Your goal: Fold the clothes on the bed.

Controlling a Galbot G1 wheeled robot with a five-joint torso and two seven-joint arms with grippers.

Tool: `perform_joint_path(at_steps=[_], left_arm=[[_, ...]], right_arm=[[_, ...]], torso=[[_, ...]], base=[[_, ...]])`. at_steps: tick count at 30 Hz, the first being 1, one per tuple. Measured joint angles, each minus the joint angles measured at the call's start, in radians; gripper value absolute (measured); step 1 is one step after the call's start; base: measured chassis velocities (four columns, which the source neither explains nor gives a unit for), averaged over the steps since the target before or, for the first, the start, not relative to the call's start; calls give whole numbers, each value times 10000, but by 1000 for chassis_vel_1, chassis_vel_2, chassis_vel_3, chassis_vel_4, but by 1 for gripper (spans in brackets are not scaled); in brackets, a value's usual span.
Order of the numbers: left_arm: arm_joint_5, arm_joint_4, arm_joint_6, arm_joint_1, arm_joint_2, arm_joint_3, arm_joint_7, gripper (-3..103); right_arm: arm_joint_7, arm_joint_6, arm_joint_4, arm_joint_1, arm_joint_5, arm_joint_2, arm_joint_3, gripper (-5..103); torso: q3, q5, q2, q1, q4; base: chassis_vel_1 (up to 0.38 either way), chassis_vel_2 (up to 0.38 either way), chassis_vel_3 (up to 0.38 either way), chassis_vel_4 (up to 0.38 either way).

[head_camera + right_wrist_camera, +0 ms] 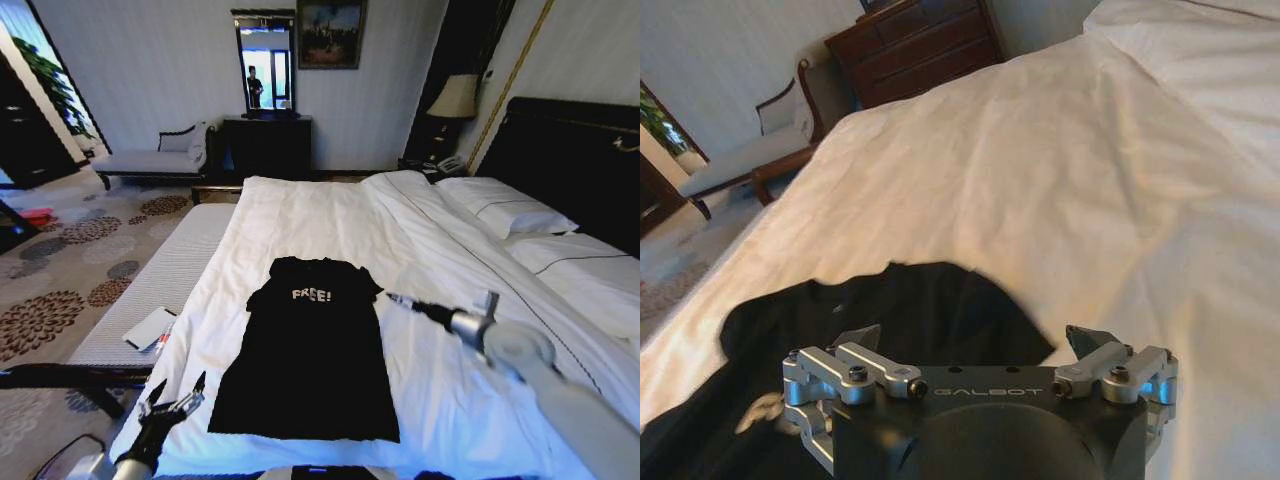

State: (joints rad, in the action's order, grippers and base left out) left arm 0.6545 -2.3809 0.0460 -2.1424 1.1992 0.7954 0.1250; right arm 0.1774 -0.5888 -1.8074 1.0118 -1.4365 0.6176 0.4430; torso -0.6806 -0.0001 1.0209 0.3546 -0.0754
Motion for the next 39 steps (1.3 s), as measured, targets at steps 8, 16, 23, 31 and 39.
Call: perform_joint_path(at_steps=[8, 16, 23, 31, 39], left_arm=[[-4, -104, 1017, 1515, -1028, -1280, 831, 100], [15, 37, 1159, 1831, -1419, -1942, 829, 100], [-147, 110, 1113, 1688, -1299, -2073, 750, 100], [-317, 168, 1015, 1470, -1091, -2146, 601, 100], [-335, 214, 964, 1481, -1046, -2166, 581, 100]], right_arm=[[-1093, 444, 3367, -3218, 1056, 370, -2902, 100], [-2176, 1112, 5016, -4348, 2193, 1549, -4312, 100], [-3230, 2764, 6372, -4896, 4127, 2307, -5195, 100], [-3460, 3429, 7250, -5040, 5032, 2655, -5651, 100], [-3439, 3436, 7793, -5367, 5198, 2848, -6091, 100]], torso=[[1, 1, 0, 1, -7], [2, 0, 1, -3, 2], [2, 0, 2, -3, 3], [3, 1, 3, -4, -3], [3, 1, 3, -3, -3]], base=[[0, 0, 0, 0], [0, 0, 0, 0], [0, 0, 0, 0], [0, 0, 0, 0], [0, 0, 0, 0]])
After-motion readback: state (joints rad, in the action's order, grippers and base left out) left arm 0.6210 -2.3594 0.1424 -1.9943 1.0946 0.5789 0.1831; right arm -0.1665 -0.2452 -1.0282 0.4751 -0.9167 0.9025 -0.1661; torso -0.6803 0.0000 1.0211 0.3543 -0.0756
